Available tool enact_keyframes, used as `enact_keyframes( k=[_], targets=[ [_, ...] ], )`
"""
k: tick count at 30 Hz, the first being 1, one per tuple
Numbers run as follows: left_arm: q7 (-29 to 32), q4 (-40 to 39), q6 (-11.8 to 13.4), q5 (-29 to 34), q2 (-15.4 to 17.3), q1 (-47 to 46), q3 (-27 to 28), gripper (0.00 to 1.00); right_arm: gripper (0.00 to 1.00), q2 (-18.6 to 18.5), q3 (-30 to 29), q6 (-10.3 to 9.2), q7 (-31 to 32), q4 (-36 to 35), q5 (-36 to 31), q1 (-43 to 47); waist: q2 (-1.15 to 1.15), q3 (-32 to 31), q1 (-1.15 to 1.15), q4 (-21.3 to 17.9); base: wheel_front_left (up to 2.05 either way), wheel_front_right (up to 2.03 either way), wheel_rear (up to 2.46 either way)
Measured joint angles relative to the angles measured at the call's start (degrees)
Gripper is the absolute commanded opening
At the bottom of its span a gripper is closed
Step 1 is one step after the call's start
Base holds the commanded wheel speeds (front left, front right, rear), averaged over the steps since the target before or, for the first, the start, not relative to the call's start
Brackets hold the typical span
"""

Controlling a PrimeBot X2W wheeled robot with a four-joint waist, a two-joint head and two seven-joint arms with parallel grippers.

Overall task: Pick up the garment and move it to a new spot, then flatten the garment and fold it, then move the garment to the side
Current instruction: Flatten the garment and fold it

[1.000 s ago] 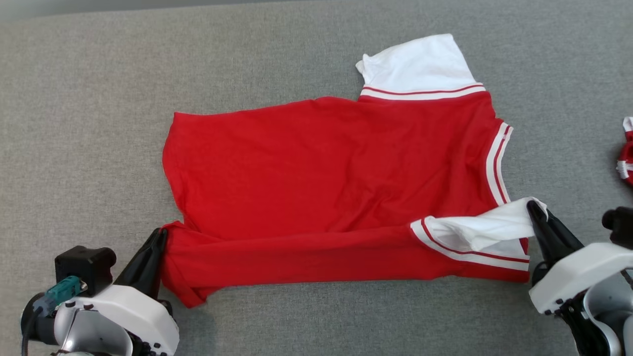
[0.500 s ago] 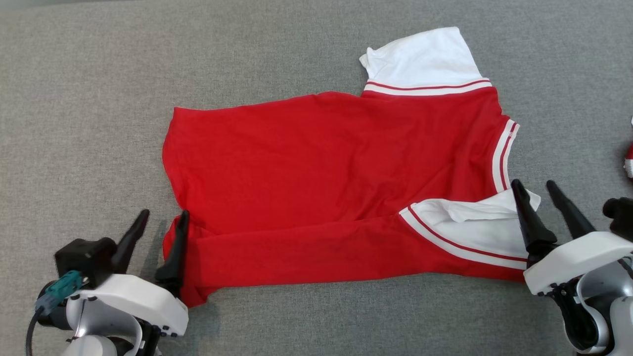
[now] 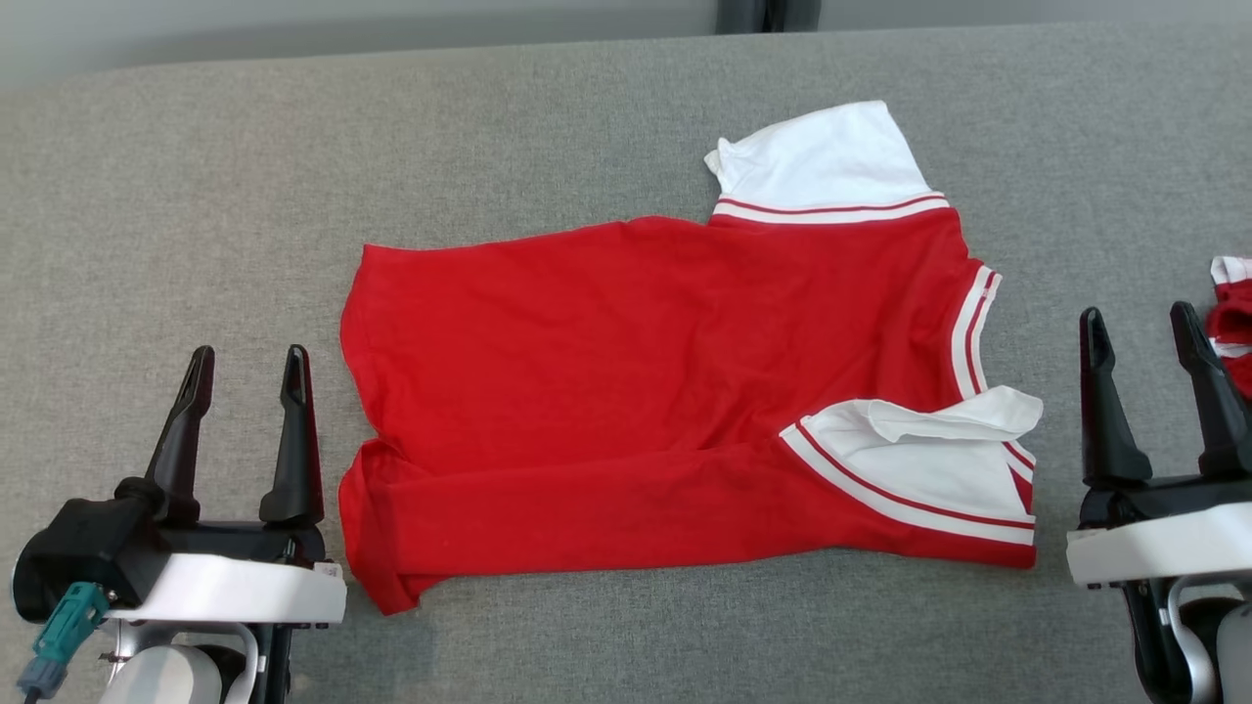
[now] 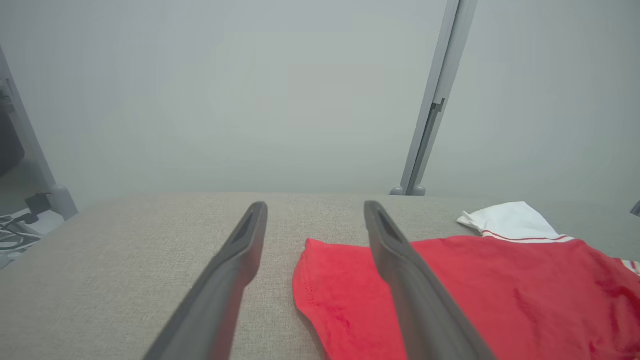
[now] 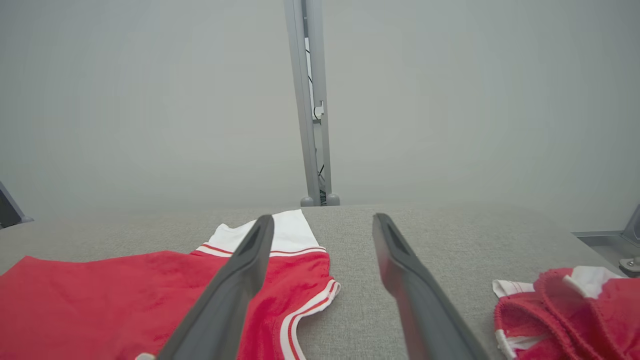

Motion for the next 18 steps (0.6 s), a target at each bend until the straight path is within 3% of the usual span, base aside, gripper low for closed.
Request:
enact_keyframes(
  k=[18],
  targets=[
    [1.2,5.4,-1.5,1.2,-0.2,1.8,-4.0,1.0,1.0,0.7,1.1,0.0,0.2,2.8,-1.5,5.5,0.0,-1.6,0.0,0.8,0.0,0.0,0.0]
  ],
)
